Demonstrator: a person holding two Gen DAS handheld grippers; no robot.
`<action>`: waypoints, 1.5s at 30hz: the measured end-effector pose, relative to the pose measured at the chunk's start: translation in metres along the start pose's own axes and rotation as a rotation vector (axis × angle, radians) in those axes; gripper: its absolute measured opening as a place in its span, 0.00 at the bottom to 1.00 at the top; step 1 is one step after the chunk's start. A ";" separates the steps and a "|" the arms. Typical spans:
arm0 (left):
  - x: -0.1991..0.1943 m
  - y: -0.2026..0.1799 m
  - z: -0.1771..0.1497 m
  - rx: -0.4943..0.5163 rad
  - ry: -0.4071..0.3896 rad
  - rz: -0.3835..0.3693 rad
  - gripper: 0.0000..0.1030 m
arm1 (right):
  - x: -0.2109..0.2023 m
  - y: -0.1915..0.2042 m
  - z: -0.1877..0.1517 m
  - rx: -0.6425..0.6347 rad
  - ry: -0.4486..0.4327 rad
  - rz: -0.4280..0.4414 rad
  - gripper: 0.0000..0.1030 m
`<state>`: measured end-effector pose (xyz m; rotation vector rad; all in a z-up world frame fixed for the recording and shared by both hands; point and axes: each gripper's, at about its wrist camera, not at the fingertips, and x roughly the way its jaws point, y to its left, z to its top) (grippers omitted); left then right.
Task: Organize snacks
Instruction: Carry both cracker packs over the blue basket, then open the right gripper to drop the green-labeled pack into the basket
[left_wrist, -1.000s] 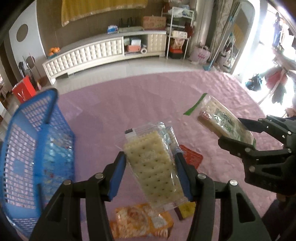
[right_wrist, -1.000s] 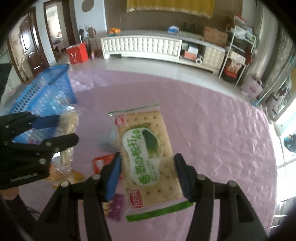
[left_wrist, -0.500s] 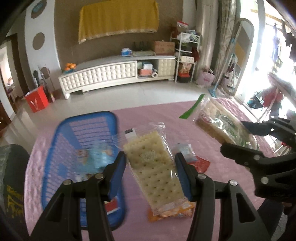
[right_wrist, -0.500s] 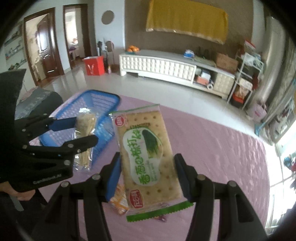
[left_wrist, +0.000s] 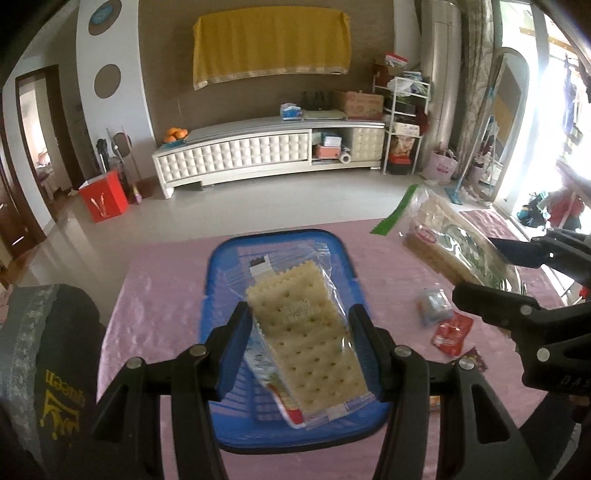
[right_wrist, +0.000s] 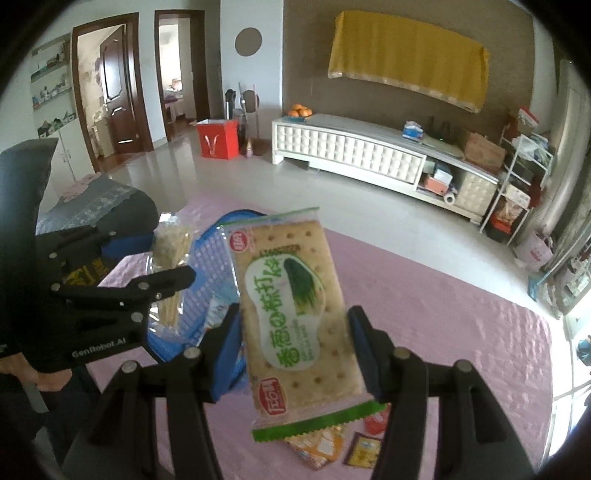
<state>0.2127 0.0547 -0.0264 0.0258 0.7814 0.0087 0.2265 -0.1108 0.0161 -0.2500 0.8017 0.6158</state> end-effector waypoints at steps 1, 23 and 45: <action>0.000 0.004 0.000 0.000 -0.001 0.005 0.50 | 0.002 0.003 0.001 -0.002 0.002 0.003 0.59; 0.043 0.072 -0.006 -0.056 0.029 -0.046 0.50 | 0.111 0.055 0.037 -0.147 0.155 0.018 0.59; 0.081 0.072 -0.002 -0.055 0.100 -0.023 0.50 | 0.158 0.032 0.030 -0.128 0.216 -0.128 0.95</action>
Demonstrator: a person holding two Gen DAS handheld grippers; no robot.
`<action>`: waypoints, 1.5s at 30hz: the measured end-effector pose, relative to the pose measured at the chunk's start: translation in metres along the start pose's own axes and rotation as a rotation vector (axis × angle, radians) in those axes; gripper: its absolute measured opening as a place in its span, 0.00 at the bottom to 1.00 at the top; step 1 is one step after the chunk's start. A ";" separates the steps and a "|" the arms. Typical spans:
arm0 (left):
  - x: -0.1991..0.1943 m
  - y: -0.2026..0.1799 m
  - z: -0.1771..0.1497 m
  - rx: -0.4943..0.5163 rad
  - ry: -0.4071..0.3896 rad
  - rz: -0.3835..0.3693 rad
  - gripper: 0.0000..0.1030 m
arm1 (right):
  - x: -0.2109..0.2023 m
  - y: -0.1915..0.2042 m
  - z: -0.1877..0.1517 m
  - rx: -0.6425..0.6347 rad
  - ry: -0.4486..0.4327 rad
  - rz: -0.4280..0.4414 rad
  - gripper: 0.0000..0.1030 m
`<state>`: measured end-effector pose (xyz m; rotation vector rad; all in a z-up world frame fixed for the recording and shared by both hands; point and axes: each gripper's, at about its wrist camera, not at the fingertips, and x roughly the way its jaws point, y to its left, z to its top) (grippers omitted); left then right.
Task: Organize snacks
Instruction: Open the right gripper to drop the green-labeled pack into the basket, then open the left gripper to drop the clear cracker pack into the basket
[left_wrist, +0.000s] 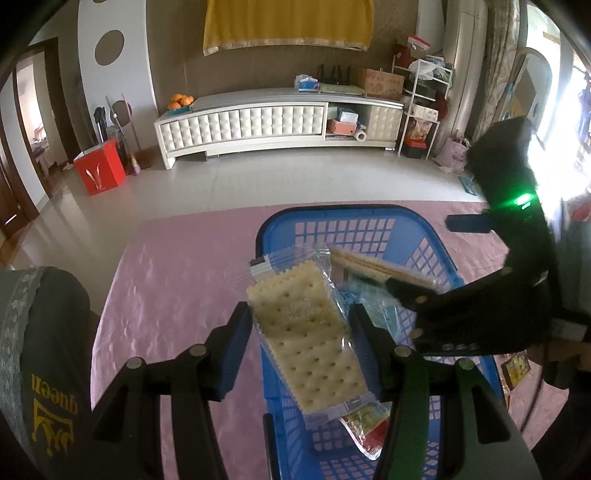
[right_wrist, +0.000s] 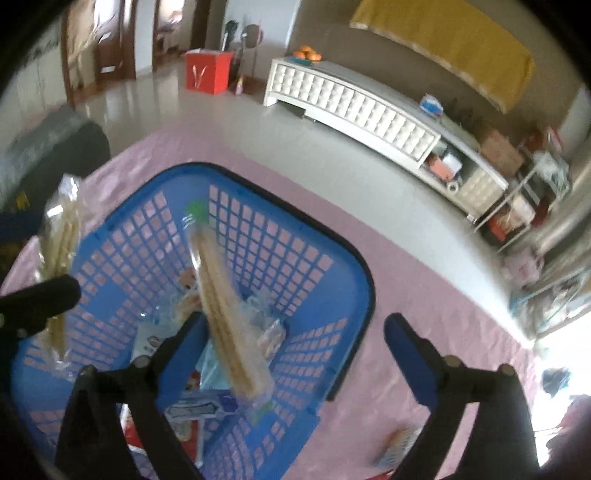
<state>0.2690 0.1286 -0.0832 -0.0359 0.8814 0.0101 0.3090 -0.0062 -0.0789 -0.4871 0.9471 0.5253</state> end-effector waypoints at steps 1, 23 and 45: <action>0.000 0.000 0.001 -0.003 0.002 -0.004 0.50 | -0.004 -0.004 -0.003 0.023 -0.002 0.009 0.95; 0.002 -0.013 0.006 0.012 0.013 -0.009 0.50 | -0.007 -0.021 -0.013 0.064 0.006 -0.002 0.95; 0.051 -0.021 0.030 0.044 0.078 0.018 0.58 | 0.005 -0.028 -0.012 0.085 0.002 0.037 0.95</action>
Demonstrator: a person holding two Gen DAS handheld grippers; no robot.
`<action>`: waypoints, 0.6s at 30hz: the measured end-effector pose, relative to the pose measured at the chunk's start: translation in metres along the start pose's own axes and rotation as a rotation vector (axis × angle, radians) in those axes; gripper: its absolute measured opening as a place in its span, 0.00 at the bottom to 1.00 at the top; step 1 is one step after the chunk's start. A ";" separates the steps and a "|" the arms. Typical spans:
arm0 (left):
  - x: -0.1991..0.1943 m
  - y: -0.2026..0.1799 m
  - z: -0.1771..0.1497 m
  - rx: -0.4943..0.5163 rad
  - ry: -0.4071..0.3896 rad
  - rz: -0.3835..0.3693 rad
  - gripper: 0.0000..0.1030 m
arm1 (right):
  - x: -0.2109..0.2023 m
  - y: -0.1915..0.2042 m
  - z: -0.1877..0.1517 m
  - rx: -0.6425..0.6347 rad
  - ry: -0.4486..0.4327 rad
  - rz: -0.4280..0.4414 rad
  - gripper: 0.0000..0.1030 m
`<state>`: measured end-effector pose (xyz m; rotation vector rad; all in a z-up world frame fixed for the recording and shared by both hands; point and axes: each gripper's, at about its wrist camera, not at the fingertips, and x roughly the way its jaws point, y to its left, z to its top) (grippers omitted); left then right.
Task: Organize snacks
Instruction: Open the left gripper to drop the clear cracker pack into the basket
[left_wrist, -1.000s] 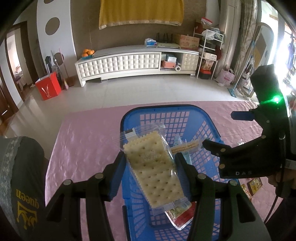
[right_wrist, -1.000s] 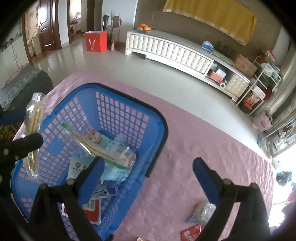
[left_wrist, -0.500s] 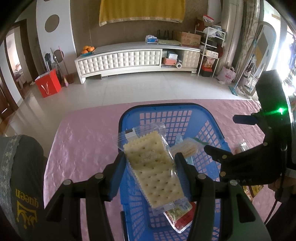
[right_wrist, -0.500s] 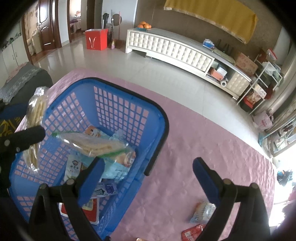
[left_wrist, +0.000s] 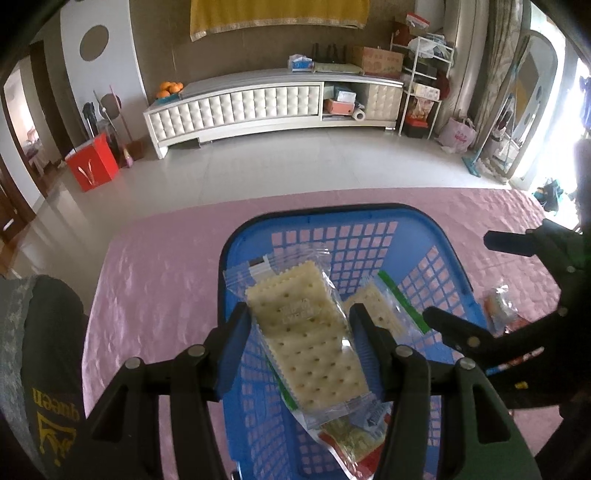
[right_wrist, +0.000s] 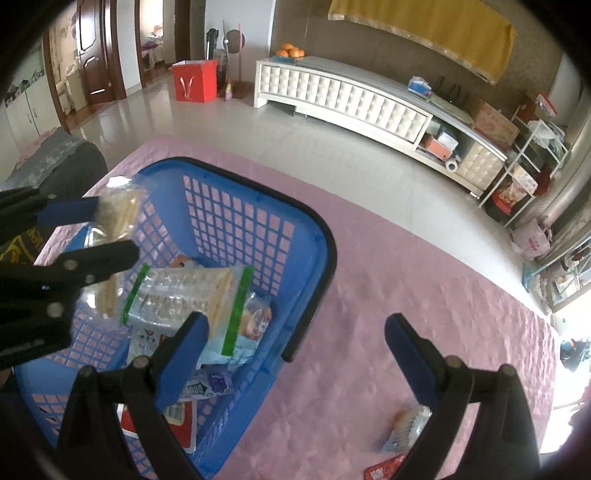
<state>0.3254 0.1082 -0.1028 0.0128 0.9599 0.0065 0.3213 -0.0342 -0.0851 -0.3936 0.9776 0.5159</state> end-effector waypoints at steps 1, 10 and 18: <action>0.001 -0.002 0.002 0.011 -0.007 0.010 0.65 | 0.000 -0.001 0.000 0.003 -0.003 0.004 0.95; 0.005 -0.003 0.005 0.001 0.010 0.031 0.82 | 0.001 -0.008 0.000 0.026 -0.008 0.019 0.95; -0.025 -0.005 -0.002 0.002 -0.031 0.012 0.82 | -0.023 -0.009 -0.008 0.062 -0.036 0.017 0.95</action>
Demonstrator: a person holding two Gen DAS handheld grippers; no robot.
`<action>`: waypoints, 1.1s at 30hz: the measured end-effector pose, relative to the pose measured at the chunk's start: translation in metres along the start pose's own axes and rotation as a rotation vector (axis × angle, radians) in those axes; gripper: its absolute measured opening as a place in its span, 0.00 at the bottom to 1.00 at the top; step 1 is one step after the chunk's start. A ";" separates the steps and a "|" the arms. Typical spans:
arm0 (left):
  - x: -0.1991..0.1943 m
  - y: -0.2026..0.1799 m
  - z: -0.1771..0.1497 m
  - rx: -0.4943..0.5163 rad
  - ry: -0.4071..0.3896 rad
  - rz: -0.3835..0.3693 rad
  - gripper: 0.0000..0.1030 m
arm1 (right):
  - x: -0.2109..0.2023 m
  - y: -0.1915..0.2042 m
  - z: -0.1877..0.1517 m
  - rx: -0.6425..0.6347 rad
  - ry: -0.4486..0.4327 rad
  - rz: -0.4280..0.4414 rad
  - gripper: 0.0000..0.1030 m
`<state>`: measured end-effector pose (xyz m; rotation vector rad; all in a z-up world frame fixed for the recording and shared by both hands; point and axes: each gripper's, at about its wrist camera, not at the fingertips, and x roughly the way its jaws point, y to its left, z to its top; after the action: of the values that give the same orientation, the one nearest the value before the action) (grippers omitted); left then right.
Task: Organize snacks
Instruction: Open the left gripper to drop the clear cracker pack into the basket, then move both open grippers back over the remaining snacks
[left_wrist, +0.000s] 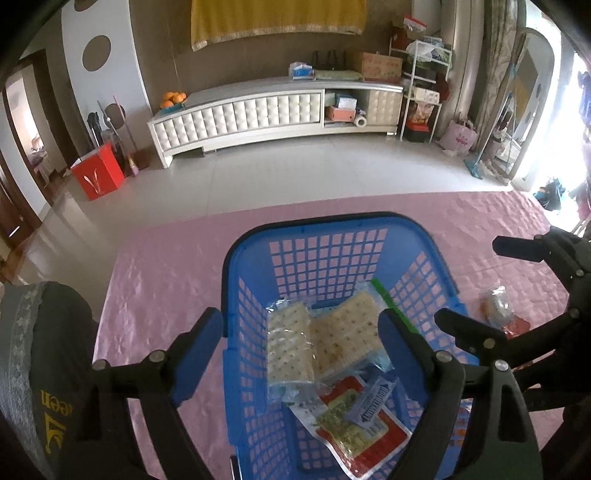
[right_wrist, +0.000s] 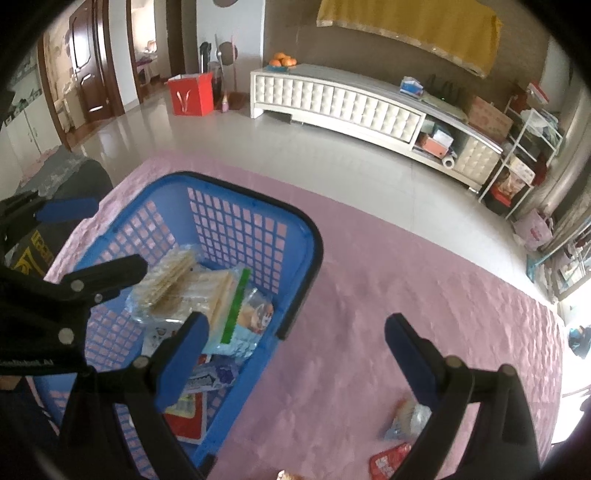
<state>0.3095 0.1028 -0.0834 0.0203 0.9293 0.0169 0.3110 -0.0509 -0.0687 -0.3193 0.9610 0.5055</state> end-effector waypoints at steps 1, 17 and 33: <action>-0.004 0.000 -0.001 -0.003 -0.004 -0.004 0.82 | -0.006 0.000 -0.002 0.005 -0.005 0.001 0.95; -0.071 -0.031 -0.035 0.032 -0.060 -0.038 0.82 | -0.072 0.002 -0.025 0.078 -0.083 -0.005 0.95; -0.123 -0.107 -0.045 0.111 -0.123 -0.083 0.82 | -0.135 -0.032 -0.076 0.149 -0.150 -0.035 0.95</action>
<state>0.2010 -0.0069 -0.0145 0.0845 0.8068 -0.1117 0.2121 -0.1494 0.0049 -0.1609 0.8407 0.4175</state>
